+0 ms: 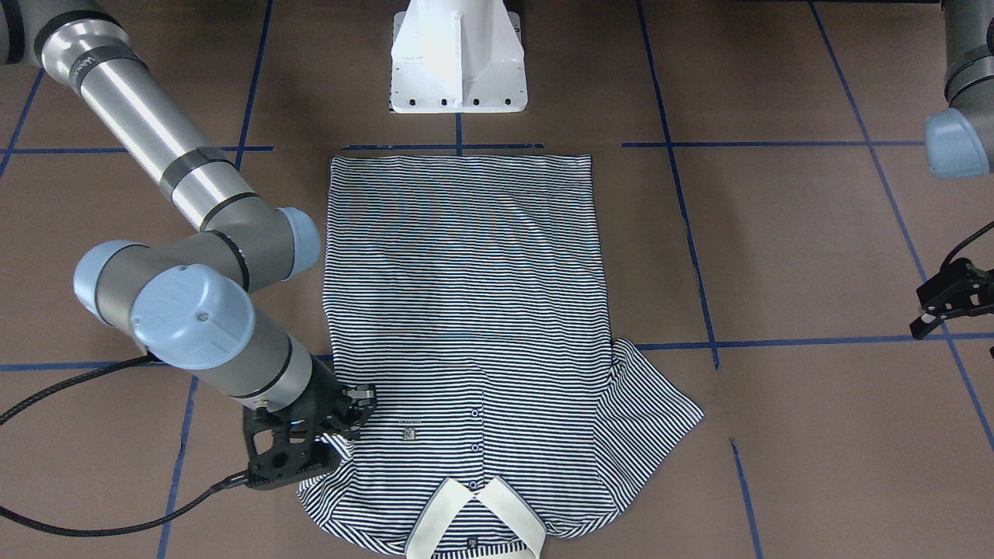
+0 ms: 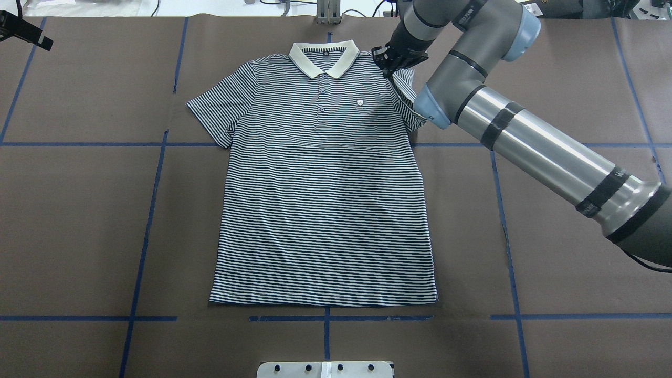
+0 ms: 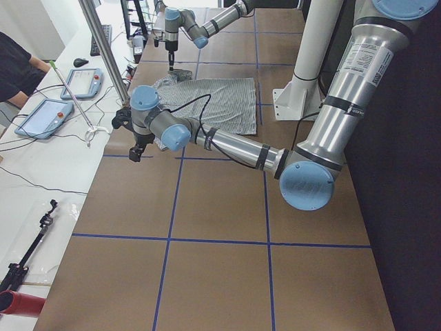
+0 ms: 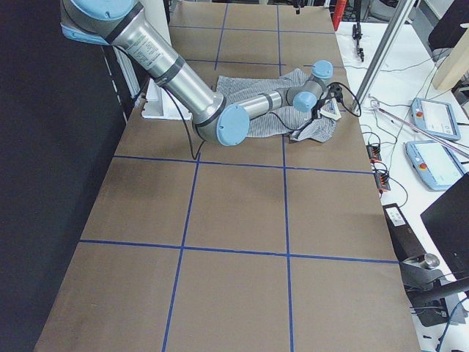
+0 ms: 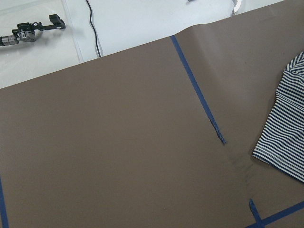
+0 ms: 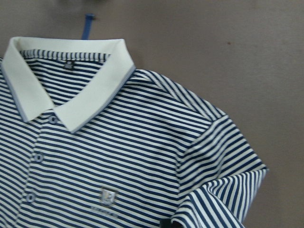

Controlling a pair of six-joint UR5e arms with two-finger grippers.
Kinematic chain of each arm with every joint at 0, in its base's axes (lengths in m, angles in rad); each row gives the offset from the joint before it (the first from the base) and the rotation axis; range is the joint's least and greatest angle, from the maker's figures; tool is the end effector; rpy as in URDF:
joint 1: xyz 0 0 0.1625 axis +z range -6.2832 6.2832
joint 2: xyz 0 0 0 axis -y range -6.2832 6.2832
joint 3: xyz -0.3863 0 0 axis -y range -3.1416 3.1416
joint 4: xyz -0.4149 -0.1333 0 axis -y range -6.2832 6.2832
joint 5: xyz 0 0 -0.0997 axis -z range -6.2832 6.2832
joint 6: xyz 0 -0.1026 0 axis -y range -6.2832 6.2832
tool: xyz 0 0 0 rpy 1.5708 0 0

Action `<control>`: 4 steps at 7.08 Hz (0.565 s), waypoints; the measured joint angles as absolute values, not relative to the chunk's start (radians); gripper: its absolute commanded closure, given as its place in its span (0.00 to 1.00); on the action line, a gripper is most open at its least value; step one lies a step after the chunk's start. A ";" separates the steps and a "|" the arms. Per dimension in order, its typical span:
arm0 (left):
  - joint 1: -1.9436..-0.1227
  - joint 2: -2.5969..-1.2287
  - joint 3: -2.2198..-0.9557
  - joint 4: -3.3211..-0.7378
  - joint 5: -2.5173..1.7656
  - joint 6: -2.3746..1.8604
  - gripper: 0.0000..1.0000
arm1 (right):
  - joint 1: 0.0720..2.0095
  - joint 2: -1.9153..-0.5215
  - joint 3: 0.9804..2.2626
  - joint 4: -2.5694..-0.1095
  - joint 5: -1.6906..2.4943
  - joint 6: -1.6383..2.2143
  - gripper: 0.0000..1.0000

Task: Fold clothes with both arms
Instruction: 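Grasp the sleeve nearest the right gripper and fold it onto the shirt body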

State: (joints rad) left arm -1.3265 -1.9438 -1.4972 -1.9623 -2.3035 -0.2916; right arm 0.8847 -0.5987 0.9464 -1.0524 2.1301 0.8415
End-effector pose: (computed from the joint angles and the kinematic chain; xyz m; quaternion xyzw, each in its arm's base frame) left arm 0.0975 -0.6586 0.3951 0.2156 0.4087 0.1005 0.8811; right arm -0.4712 -0.6999 0.2192 0.1180 -0.4599 -0.0478 0.8788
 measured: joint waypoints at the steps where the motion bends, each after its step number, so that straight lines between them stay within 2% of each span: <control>1: -1.326 -1.944 -1.496 -1.963 -2.303 -0.291 0.00 | 0.858 -0.546 0.898 -1.065 2.076 0.849 0.42; 2: -1.326 -1.946 -1.495 -1.963 -2.302 -0.291 0.00 | 0.839 -0.497 0.834 -1.068 2.025 0.852 0.00; 4: -1.325 -1.953 -1.493 -1.963 -2.301 -0.294 0.00 | 0.825 -0.454 0.772 -1.063 1.970 0.853 0.00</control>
